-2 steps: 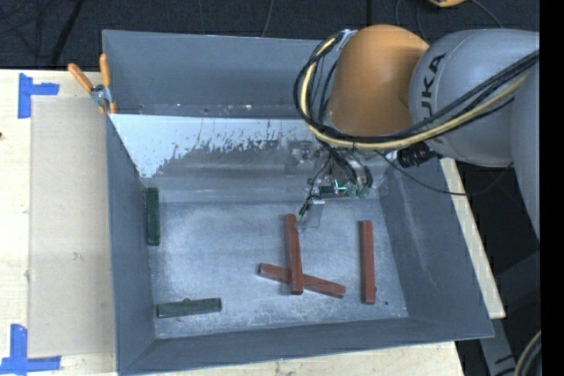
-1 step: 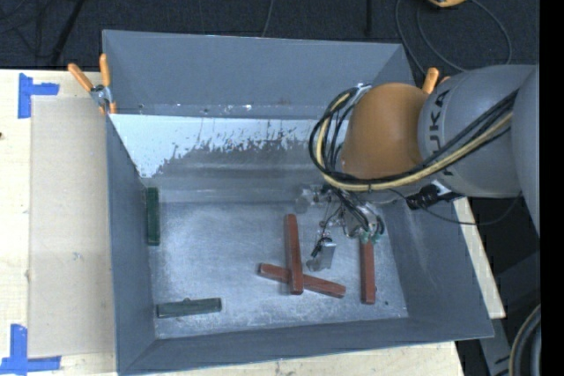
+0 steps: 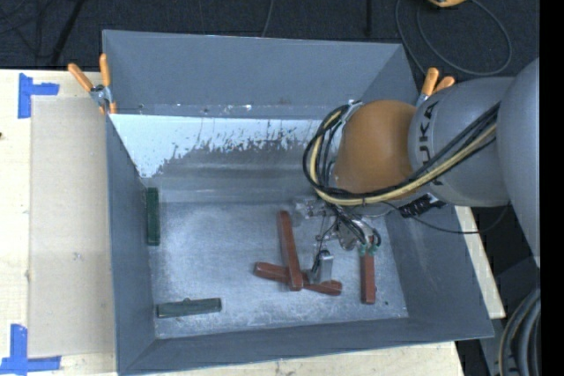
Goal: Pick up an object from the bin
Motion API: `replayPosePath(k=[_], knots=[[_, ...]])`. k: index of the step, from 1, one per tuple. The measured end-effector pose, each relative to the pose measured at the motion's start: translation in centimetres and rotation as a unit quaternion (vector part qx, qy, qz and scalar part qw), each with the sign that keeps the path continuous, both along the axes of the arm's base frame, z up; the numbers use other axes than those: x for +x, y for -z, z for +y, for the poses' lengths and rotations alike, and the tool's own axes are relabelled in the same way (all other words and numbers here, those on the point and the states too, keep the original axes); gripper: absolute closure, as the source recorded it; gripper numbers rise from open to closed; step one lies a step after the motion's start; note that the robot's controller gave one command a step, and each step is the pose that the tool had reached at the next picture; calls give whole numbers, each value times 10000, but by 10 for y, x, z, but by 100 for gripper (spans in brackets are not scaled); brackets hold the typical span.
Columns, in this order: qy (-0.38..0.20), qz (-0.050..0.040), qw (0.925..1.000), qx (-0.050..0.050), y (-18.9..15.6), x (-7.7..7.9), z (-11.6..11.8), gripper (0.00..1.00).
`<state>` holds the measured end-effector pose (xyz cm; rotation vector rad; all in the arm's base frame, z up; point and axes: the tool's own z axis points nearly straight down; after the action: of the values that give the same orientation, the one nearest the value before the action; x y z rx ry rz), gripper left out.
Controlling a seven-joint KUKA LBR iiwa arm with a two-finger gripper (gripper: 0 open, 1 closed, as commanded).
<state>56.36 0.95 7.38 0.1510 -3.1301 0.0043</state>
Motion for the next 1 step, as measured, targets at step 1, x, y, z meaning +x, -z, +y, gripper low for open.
replayPosePath(k=[1], knots=[[46,-51,10000,15,0,-24,32,0]])
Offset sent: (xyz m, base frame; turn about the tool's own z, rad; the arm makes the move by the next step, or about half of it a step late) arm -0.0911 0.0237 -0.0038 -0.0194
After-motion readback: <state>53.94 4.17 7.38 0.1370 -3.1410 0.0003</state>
